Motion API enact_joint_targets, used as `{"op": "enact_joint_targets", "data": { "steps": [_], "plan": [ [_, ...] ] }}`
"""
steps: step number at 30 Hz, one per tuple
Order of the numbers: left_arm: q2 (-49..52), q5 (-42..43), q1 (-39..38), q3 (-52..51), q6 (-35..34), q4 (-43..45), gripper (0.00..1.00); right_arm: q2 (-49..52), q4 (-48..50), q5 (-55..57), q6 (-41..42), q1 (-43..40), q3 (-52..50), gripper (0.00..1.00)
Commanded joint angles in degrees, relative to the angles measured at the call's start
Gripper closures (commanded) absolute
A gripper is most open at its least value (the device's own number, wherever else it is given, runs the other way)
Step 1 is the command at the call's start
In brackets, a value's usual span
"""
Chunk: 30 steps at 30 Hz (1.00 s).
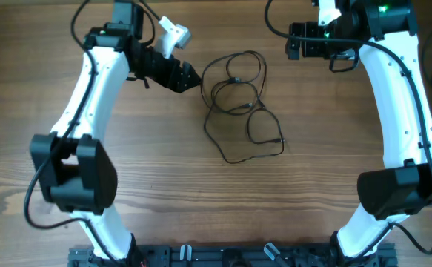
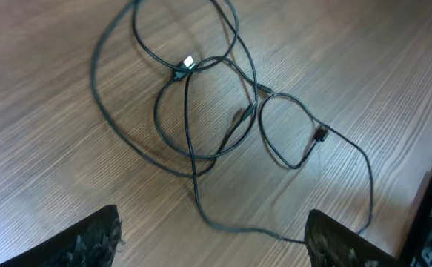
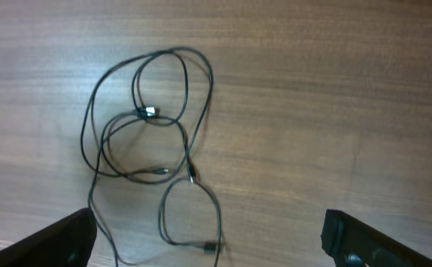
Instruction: Untangle cables
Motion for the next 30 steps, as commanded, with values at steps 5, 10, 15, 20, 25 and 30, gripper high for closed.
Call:
{"op": "enact_joint_targets", "data": {
  "steps": [5,10,15,20,25,30],
  "plan": [
    [5.7,0.9,-2.5,0.7,0.1,4.3,0.21,-1.1,3.5,0.8,1.3,0.1,-0.3,0.0],
    [7.3,-5.3,-3.4,0.7,-4.9,8.4,0.24,-1.1,5.9,0.8,1.7,0.1,-0.3,0.0],
    [9.1,-13.9,-5.1,0.7,-8.9,11.3,0.25,-1.1,6.7,0.8,1.6,0.1,-0.3,0.0],
    [9.6,-17.3,-7.1,0.7,-10.2,13.1,0.25,-1.1,7.0,0.8,1.6,0.1,-0.3,0.0],
    [9.6,-18.6,-9.6,0.7,-11.4,16.1,0.21,-1.1,6.9,0.8,1.5,0.1,-0.3,0.0],
    [10.8,-18.6,-11.5,0.7,-11.4,16.5,0.21,-1.1,7.0,0.8,1.5,0.1,-0.3,0.0]
  ]
}}
